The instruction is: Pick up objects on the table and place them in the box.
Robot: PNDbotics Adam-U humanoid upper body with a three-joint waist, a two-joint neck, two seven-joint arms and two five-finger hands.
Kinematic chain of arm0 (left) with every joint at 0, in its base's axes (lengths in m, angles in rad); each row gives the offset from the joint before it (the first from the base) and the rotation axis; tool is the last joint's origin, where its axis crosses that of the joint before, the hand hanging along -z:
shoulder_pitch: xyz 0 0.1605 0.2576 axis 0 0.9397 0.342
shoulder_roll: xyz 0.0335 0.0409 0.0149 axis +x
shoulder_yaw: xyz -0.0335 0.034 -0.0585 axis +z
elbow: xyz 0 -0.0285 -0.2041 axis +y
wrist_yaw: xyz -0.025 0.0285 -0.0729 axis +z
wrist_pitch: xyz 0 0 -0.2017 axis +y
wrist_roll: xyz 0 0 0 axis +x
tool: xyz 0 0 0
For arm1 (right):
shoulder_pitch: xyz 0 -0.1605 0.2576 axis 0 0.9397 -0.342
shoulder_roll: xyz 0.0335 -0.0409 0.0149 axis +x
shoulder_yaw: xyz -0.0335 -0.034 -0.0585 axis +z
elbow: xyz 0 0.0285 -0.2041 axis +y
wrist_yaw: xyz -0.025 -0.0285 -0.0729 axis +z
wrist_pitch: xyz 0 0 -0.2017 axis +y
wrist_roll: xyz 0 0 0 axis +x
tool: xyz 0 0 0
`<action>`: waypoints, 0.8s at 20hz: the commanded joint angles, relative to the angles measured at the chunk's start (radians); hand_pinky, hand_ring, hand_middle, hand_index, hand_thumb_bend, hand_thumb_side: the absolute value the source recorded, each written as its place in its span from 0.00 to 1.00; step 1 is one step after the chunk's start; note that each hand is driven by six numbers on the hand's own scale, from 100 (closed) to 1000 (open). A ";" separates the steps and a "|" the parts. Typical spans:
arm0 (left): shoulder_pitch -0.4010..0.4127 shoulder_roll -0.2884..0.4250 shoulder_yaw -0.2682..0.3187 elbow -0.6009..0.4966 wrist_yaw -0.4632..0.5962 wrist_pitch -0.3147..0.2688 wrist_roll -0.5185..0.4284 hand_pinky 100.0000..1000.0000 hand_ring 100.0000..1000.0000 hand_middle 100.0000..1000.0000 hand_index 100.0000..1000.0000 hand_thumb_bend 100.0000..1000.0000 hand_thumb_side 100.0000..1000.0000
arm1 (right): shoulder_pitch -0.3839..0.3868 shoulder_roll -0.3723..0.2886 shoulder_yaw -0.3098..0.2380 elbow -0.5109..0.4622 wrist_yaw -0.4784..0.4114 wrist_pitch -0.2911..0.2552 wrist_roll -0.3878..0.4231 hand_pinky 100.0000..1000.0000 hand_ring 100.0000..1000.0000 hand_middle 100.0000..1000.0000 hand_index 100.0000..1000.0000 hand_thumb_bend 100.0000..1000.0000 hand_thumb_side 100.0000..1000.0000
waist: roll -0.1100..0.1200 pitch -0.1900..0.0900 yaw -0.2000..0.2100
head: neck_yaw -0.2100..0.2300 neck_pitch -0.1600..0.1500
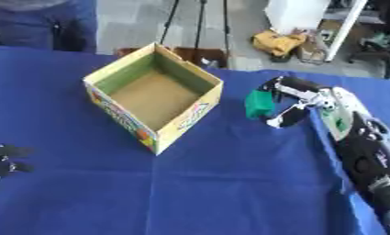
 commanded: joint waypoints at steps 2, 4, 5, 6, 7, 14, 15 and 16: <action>-0.005 0.014 0.011 -0.010 -0.002 0.000 0.004 0.57 0.76 0.53 0.58 0.35 1.00 | -0.020 -0.071 -0.009 -0.064 -0.047 -0.003 -0.012 0.55 0.58 0.43 0.40 0.00 0.01 | -0.001 -0.027 -0.004 | 0.008 -0.008; -0.003 0.015 0.011 -0.009 -0.002 0.001 0.004 0.57 0.76 0.53 0.58 0.35 1.00 | -0.028 -0.083 -0.014 -0.083 -0.071 -0.001 -0.018 0.56 0.58 0.43 0.40 0.00 0.01 | -0.003 -0.031 -0.003 | 0.008 -0.008; -0.002 0.016 0.011 -0.009 -0.002 0.001 0.004 0.57 0.76 0.53 0.58 0.35 1.00 | -0.034 -0.087 -0.016 -0.093 -0.083 -0.001 -0.020 0.55 0.58 0.43 0.40 0.00 0.01 | -0.005 -0.034 -0.001 | 0.008 -0.008; -0.001 0.016 0.011 -0.009 -0.002 0.001 0.003 0.57 0.76 0.53 0.58 0.35 1.00 | -0.040 -0.089 -0.015 -0.102 -0.093 -0.001 -0.020 0.55 0.58 0.43 0.41 0.00 0.00 | -0.006 -0.036 0.001 | 0.006 -0.008; 0.001 0.016 0.010 -0.008 -0.002 0.002 0.003 0.57 0.76 0.53 0.58 0.35 1.00 | -0.047 -0.090 -0.011 -0.113 -0.098 -0.003 -0.018 0.55 0.59 0.43 0.41 0.00 0.00 | -0.007 -0.038 0.004 | 0.005 -0.010; 0.000 0.016 -0.001 -0.007 -0.001 0.001 -0.007 0.57 0.76 0.53 0.58 0.34 1.00 | -0.118 -0.047 0.019 -0.146 -0.091 -0.017 0.011 0.55 0.59 0.44 0.42 0.00 0.00 | -0.007 -0.046 0.034 | -0.018 -0.020; -0.002 0.015 -0.004 -0.007 -0.001 0.001 -0.009 0.57 0.76 0.53 0.58 0.34 1.00 | -0.130 -0.037 0.022 -0.141 -0.088 -0.017 0.016 0.56 0.59 0.44 0.42 0.00 0.00 | -0.007 -0.046 0.042 | -0.024 -0.021; -0.003 0.014 -0.007 -0.008 0.000 0.001 -0.012 0.57 0.76 0.53 0.58 0.34 1.00 | -0.142 -0.026 0.025 -0.135 -0.084 -0.017 0.021 0.56 0.59 0.44 0.42 0.00 0.00 | -0.007 -0.045 0.050 | -0.028 -0.023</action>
